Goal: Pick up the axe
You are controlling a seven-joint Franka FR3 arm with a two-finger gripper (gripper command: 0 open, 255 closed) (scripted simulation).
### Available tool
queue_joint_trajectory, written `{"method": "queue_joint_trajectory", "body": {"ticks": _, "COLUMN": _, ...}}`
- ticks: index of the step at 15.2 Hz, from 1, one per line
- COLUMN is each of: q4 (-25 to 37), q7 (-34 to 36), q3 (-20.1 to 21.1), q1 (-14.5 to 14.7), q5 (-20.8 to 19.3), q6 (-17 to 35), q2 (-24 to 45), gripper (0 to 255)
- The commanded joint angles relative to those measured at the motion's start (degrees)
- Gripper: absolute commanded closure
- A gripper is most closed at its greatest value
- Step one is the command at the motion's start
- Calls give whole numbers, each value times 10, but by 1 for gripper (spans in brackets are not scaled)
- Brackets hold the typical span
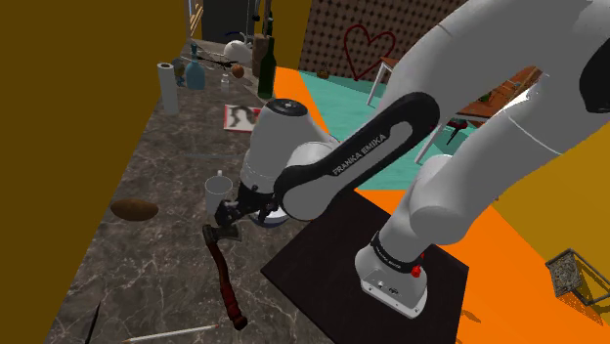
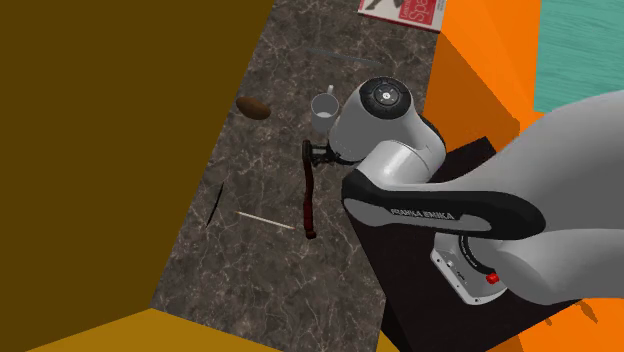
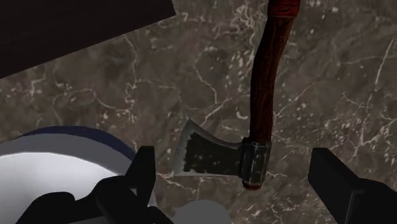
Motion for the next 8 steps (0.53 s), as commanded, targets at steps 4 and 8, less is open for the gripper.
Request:
{"method": "queue_joint_trajectory", "body": {"ticks": 4, "q4": 39, "q7": 168, "q3": 42, "q1": -34, "q5": -160, "q6": 106, "q2": 156, "gripper": 0}}
{"method": "queue_joint_trajectory", "body": {"ticks": 8, "q4": 74, "q7": 309, "q3": -48, "q1": 43, "q5": -315, "q6": 152, "q2": 243, "gripper": 0}}
